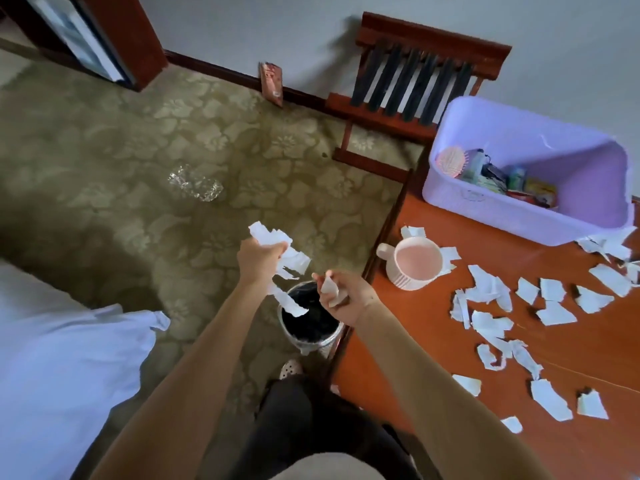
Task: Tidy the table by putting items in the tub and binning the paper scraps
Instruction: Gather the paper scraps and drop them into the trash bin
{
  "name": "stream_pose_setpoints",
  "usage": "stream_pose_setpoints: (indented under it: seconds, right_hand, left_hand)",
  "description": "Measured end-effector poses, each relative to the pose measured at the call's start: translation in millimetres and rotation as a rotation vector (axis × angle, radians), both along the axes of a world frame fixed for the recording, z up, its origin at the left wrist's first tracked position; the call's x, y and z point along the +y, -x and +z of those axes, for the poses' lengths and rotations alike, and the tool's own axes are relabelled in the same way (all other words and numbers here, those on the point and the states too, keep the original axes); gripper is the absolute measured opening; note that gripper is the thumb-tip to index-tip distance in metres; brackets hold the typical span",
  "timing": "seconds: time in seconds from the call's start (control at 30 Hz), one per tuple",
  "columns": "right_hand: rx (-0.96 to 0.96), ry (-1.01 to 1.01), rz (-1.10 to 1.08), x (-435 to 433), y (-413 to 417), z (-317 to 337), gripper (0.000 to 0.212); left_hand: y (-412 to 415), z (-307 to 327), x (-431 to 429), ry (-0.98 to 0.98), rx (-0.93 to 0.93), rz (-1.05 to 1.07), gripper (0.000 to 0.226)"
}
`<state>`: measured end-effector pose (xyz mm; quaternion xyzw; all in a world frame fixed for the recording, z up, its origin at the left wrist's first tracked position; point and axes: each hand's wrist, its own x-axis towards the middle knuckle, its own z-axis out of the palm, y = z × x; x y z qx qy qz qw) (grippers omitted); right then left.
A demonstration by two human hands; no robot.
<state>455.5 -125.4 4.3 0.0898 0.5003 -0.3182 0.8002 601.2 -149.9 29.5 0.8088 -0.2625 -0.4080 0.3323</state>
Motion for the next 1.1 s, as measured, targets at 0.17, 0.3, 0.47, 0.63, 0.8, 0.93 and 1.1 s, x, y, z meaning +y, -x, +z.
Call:
stream_pose_setpoints:
  seconds: [0.17,0.3,0.47,0.63,0.8,0.93,1.1]
  right_hand:
    - [0.062,-0.129,-0.019,-11.6,-36.5,-36.0,0.024]
    - [0.117,-0.286,-0.100,-28.6,-67.2,-87.7,0.029]
    - [0.251,-0.351,-0.184,-48.9,-93.5,-169.4,0.038]
    - [0.320,-0.438,-0.297,-52.2,-98.7,-270.2,0.037]
    - [0.383,-0.494,-0.330,-50.4,-94.8,-364.8,0.036]
    - [0.428,-0.501,-0.316,-49.4,-87.5,-410.3,0.027]
    - [0.454,-0.545,-0.241,-50.3,-78.9,-413.9,0.026]
  left_hand:
    - [-28.9,-51.0,-16.3,-0.112,-0.021,-0.089,0.025]
    - [-47.4,-116.3,-36.7,-0.236,-0.034,-0.233,0.023]
    - [-58.9,-215.2,-56.3,-0.408,-0.022,-0.386,0.031]
    - [-53.0,-320.2,-62.9,-0.446,-0.118,-0.580,0.034]
    - [-42.8,-411.3,-62.2,-0.528,-0.029,-0.622,0.031]
    - [-43.5,-461.7,-62.1,-0.576,0.233,-0.466,0.036]
    - [-39.8,-463.3,-64.6,-0.689,0.516,-0.427,0.042]
